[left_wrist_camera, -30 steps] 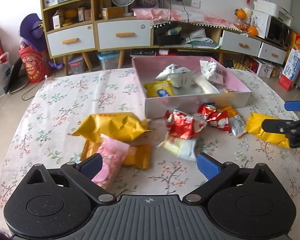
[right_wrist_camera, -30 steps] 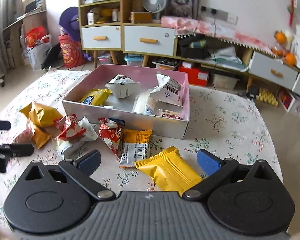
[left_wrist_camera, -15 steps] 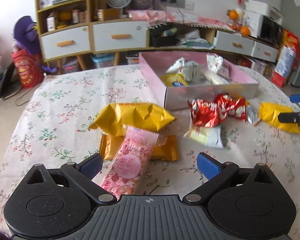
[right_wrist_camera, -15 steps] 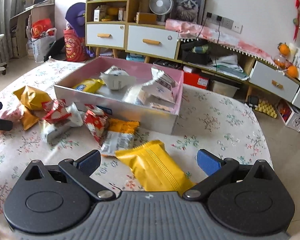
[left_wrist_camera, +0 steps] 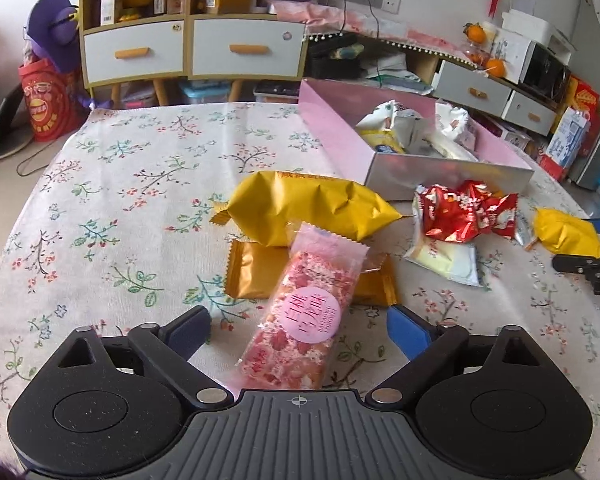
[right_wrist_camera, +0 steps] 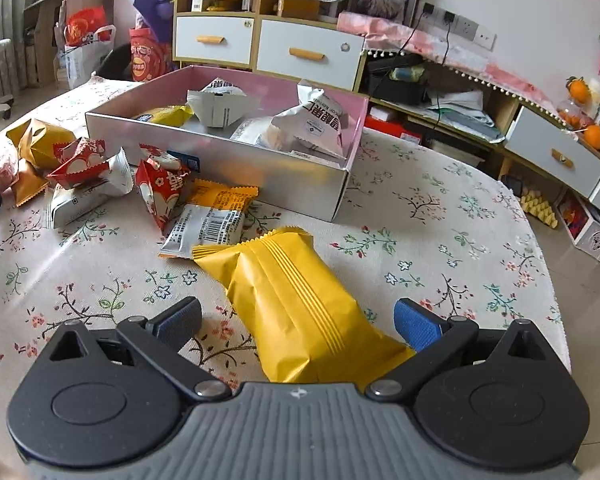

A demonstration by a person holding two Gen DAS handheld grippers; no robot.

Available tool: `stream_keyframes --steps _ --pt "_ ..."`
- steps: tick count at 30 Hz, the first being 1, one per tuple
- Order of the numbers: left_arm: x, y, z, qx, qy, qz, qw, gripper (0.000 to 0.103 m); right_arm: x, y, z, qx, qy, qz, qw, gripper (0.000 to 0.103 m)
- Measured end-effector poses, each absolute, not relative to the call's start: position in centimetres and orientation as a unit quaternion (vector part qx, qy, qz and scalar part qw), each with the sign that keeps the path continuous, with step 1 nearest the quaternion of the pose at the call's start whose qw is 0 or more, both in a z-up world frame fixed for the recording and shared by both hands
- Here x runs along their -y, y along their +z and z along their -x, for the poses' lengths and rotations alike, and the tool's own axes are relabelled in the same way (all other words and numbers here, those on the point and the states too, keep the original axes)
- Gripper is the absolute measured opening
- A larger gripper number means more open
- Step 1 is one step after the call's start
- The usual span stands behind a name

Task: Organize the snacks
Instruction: 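Grasp the pink strawberry packet with the left tool while the right grasps a yellow packet, then carry the pink and yellow packets over the pink box with both tools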

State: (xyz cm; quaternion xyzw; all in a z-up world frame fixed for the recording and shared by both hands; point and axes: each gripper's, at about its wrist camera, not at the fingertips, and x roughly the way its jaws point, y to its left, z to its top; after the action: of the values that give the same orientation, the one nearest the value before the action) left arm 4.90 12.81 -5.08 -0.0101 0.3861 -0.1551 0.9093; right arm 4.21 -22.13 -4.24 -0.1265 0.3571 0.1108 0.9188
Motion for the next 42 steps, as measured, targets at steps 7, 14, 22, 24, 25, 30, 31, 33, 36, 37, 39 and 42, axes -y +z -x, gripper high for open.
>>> stream_keyframes --steps 7,14,22,24,25,30,31,33,36,37,39,42 --pt "-12.6 -4.7 -4.2 -0.383 -0.139 0.017 0.913 0.063 22.4 -4.2 -4.2 -0.354 0.118 0.119 0.920 0.103" --pt "-12.7 -4.3 -4.1 -0.393 -0.113 0.039 0.912 0.039 22.1 -4.0 -4.2 -0.349 0.121 0.134 0.920 0.101" --pt "-12.2 -3.9 -3.9 -0.400 -0.099 0.048 0.910 0.031 21.3 -3.5 -4.1 -0.343 0.129 0.145 0.919 0.085" --pt "-12.2 -3.7 -3.9 -0.401 -0.100 0.050 0.909 0.030 21.1 -3.3 -4.1 -0.341 0.129 0.144 0.920 0.078" --pt "-12.2 -3.6 -3.9 -0.401 -0.101 0.052 0.909 0.030 21.0 -3.2 -4.2 -0.340 0.128 0.143 0.921 0.075" --pt "-11.7 -3.3 -3.8 -0.403 -0.102 0.054 0.908 0.030 20.7 -2.7 -4.2 -0.336 0.127 0.139 0.923 0.064" --pt "-11.6 -3.2 -3.7 -0.403 -0.102 0.053 0.908 0.029 20.7 -2.7 -4.3 -0.337 0.125 0.142 0.922 0.059" --pt "-11.4 -2.9 -3.6 -0.402 -0.103 0.052 0.909 0.029 20.7 -2.9 -4.4 -0.344 0.120 0.146 0.920 0.052" --pt "-11.1 -2.7 -3.6 -0.403 -0.102 0.054 0.908 0.029 20.7 -2.9 -4.5 -0.348 0.114 0.148 0.919 0.044" --pt "-10.9 -2.6 -3.7 -0.404 -0.102 0.056 0.907 0.029 20.7 -2.8 -4.5 -0.349 0.113 0.149 0.918 0.042" --pt "-10.7 -2.3 -3.9 -0.405 -0.102 0.061 0.906 0.029 20.7 -2.4 -4.6 -0.352 0.110 0.142 0.919 0.041" --pt "-10.0 -1.8 -4.0 -0.402 -0.108 0.067 0.907 0.029 20.8 -2.0 -4.8 -0.354 0.113 0.125 0.920 0.038"
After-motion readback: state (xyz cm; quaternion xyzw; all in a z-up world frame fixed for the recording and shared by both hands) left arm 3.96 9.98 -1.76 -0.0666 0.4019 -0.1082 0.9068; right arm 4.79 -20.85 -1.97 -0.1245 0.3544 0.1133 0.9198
